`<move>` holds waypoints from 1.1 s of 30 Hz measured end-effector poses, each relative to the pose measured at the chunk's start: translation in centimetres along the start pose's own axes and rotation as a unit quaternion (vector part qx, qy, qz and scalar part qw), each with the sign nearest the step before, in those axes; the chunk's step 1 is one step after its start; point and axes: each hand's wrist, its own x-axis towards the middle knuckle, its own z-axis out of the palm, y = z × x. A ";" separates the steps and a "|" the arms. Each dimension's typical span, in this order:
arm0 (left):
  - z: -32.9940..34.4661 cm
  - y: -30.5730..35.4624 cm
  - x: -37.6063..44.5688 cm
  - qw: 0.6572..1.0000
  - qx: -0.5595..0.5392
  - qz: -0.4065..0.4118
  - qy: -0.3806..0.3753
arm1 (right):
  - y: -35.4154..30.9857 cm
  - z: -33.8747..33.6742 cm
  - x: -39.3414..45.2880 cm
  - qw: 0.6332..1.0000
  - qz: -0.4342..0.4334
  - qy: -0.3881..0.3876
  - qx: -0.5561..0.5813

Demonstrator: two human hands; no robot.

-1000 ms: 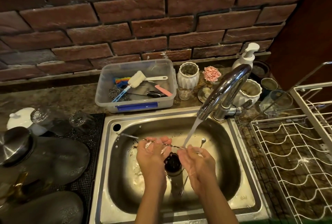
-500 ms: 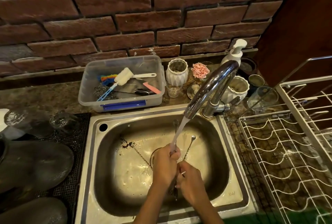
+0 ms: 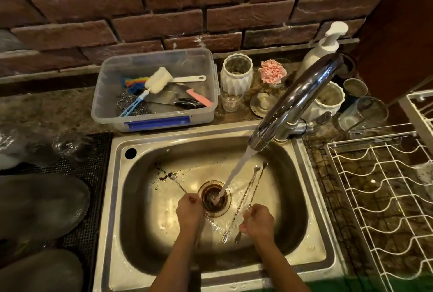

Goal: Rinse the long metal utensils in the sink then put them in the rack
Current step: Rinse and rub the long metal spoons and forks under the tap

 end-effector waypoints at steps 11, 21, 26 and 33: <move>0.6 -0.7 4.8 0.992 0.044 -0.070 0.096 | 0.7 2.2 2.9 0.998 0.067 -0.010 -0.009; -0.2 -0.9 5.7 0.992 0.070 -0.055 0.095 | 0.4 2.1 3.4 0.992 0.043 -0.041 -0.112; -2.4 0.2 3.8 0.991 -0.054 -0.025 0.120 | -2.4 -0.2 -0.5 0.972 0.003 -0.228 0.062; -2.6 3.7 -4.7 0.955 -0.291 -0.009 0.056 | -4.5 0.8 -8.6 0.840 0.123 -0.268 0.455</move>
